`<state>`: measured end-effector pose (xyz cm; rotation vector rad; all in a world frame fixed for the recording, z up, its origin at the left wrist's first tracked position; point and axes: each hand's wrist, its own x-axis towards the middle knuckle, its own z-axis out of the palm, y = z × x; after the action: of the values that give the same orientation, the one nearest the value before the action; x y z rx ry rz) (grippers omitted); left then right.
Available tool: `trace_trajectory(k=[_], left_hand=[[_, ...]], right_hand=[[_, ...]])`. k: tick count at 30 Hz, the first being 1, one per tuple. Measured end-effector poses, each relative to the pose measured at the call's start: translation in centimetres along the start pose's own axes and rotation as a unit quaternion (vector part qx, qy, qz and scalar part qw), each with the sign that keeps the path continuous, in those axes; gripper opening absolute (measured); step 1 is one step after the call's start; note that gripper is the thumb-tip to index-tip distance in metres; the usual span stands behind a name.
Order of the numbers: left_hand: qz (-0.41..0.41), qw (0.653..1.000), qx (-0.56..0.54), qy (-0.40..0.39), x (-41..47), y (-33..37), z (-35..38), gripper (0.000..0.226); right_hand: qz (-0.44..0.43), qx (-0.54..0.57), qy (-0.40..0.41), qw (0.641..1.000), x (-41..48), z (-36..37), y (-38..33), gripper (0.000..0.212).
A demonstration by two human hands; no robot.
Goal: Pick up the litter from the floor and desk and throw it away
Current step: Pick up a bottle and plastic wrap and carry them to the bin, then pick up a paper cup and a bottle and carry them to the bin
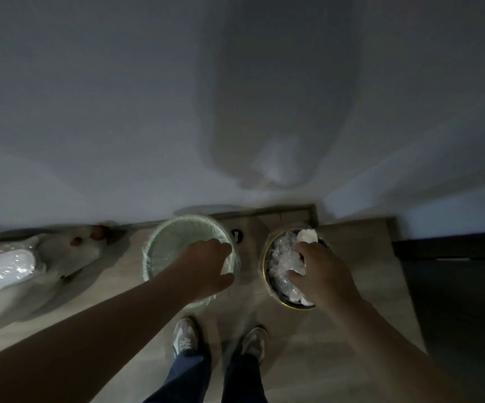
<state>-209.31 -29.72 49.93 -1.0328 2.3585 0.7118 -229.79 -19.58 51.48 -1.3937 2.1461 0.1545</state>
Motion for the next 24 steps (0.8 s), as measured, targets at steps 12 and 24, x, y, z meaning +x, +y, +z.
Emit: trace_trajectory(k=[12, 24], left_hand=[[0.013, 0.978, 0.014, 0.207, -20.4, 1.7, -22.8, 0.059], [-0.171, 0.886, 0.004, 0.431, -42.2, 6.6, -30.4, 0.055]], right_hand=[[-0.225, -0.004, 0.094, 0.97, -12.9, -24.5, -13.2, 0.052], [-0.487, -0.085, 0.2, 0.846, -25.3, -39.8, -23.9, 0.043]])
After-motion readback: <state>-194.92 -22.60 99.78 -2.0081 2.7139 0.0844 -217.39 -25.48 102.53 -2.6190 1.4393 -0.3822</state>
